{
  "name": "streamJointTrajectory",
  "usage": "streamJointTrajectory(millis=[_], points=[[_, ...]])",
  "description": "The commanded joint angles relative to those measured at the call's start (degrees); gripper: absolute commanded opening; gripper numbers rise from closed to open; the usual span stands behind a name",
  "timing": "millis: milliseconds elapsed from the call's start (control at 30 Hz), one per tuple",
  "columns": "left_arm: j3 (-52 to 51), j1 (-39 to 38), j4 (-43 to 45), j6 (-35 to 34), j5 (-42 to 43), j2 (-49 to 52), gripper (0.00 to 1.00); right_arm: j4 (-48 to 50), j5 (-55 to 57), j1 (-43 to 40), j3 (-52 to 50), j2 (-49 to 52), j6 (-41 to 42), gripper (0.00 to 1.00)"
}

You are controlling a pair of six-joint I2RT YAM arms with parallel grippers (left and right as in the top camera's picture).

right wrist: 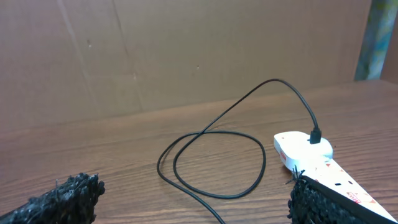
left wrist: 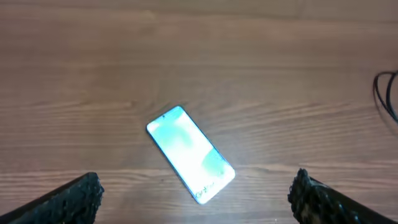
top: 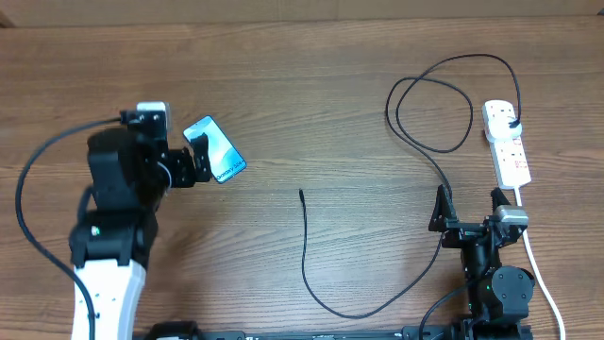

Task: Plug charger to phone and switch on socket
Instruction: 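Move the left gripper forward over the blue-screened phone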

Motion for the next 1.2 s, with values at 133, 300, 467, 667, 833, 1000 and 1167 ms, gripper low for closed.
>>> streamJointTrajectory(millis=[133, 300, 467, 667, 833, 1000, 1167], points=[[12.0, 0.2, -12.0, 3.8, 3.2, 10.9, 1.00, 0.3, 0.0, 0.3, -0.6, -0.7, 0.3, 1.00], [15.4, 0.2, -20.0, 4.1, 4.5, 19.0, 1.00, 0.3, 0.0, 0.3, -0.6, -0.7, 0.3, 1.00], [15.4, 0.2, -20.5, 4.0, 4.9, 24.4, 1.00, 0.3, 0.0, 0.3, -0.6, -0.7, 0.3, 1.00], [15.4, 0.2, -20.2, 3.0, 5.0, 30.8, 1.00, 0.3, 0.0, 0.3, -0.6, -0.7, 0.3, 1.00], [15.4, 0.2, -19.6, 0.8, 6.4, 35.2, 0.39, 0.3, 0.0, 0.3, -0.6, -0.7, 0.3, 1.00], [15.5, 0.2, -19.1, -6.7, 6.1, 37.1, 1.00, 0.3, 0.0, 0.3, -0.6, -0.7, 0.3, 1.00], [18.1, 0.1, -20.0, -18.0, 4.5, 37.1, 1.00, 0.3, 0.0, 0.3, -0.6, -0.7, 0.3, 1.00]])
